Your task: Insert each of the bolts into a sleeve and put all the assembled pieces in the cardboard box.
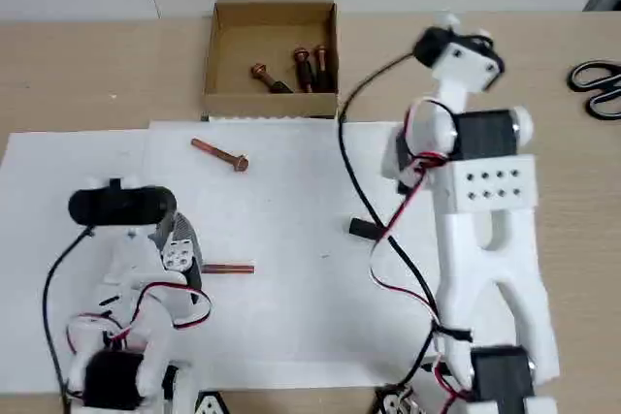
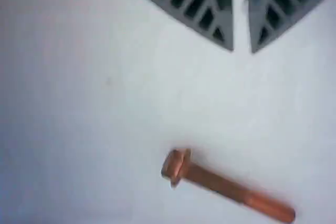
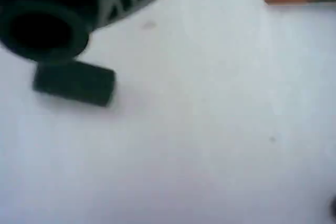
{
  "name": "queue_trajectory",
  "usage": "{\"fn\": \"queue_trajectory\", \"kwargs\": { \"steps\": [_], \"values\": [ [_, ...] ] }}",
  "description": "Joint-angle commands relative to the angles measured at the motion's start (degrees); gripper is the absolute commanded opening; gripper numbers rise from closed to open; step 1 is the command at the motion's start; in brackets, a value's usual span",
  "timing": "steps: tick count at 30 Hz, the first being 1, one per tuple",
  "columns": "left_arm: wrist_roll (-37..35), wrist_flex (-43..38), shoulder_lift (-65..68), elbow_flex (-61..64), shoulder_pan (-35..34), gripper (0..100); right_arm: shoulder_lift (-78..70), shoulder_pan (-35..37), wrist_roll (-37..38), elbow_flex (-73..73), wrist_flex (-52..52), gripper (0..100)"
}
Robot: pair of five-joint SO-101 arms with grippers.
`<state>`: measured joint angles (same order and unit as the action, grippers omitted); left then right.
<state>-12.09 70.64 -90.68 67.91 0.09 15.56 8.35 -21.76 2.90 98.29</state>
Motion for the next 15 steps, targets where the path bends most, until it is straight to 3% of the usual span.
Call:
{"fn": "queue_trajectory", "kwargs": {
  "steps": [1,5,10,15],
  "values": [
    [-0.35,5.27,14.77,-16.57,-0.18,1,6.81,-2.42,0.79,-4.84,0.57,0.2],
    [-1.76,11.34,31.74,-36.09,-1.85,1,12.88,-3.30,2.29,-12.75,0.48,0.2],
    [-12.84,20.92,47.47,-54.99,-5.19,1,21.14,-6.11,2.46,-24.09,0.31,0.2],
    [-26.90,29.80,55.12,-62.55,-7.56,1,27.82,-11.12,2.46,-33.49,-0.13,0.2]
  ]
}}
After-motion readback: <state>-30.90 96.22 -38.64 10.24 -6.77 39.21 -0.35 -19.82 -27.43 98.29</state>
